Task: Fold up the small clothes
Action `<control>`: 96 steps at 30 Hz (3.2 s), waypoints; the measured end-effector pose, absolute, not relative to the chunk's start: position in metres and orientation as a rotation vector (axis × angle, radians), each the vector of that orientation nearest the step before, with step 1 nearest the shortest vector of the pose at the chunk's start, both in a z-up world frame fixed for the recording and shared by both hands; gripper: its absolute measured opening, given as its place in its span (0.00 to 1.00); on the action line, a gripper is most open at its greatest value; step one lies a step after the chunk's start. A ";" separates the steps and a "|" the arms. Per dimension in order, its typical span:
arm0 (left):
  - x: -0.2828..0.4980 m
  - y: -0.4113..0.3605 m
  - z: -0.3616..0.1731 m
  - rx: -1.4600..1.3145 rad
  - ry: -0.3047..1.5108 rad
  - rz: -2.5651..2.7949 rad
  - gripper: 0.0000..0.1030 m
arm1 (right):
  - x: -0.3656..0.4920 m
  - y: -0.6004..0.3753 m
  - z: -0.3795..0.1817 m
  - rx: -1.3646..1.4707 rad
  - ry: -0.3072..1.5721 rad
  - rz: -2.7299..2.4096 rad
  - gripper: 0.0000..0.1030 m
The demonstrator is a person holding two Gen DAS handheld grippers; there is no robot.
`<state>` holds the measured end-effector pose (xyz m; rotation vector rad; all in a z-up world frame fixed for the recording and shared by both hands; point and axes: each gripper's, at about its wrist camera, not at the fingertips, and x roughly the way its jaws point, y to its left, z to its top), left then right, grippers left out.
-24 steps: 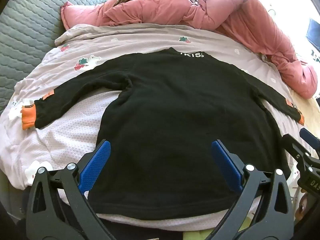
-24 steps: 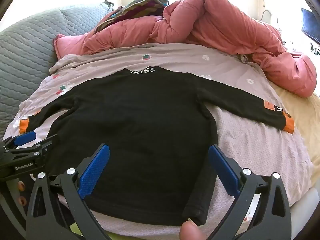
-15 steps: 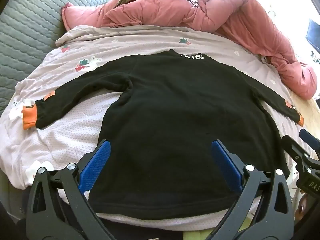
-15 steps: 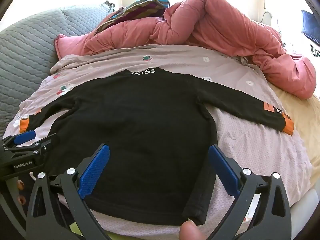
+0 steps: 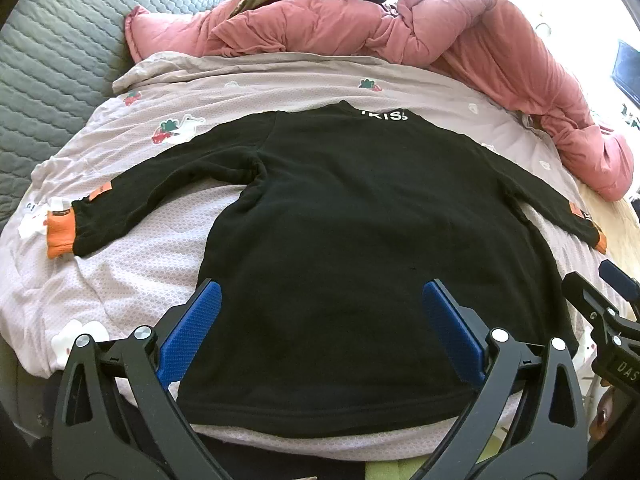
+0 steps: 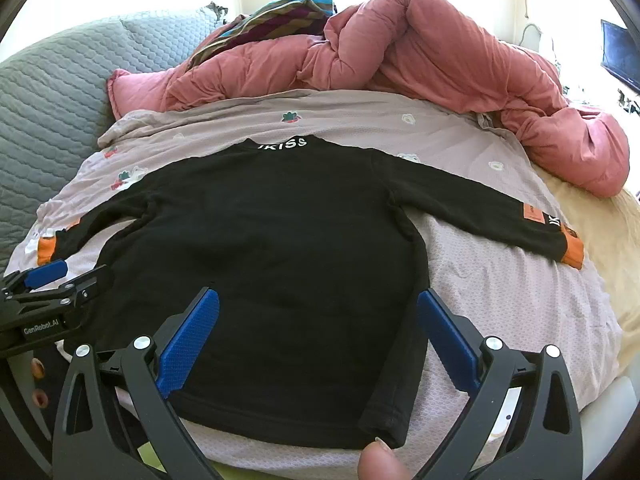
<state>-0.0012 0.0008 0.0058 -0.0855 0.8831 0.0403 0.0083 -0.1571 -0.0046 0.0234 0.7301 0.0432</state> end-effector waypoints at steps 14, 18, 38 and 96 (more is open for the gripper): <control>-0.002 0.002 0.006 -0.087 0.881 0.039 0.92 | 0.008 -0.158 -0.005 0.019 0.735 0.041 0.96; -0.002 0.001 0.006 -0.088 0.882 0.038 0.92 | 0.009 -0.157 -0.006 0.017 0.735 0.040 0.96; -0.002 0.002 0.006 -0.089 0.881 0.039 0.92 | 0.010 -0.158 -0.007 0.007 0.733 0.041 0.96; 0.151 -0.071 -0.022 -0.071 1.011 -0.045 0.92 | 0.029 -0.339 -0.071 0.150 0.884 -0.265 0.96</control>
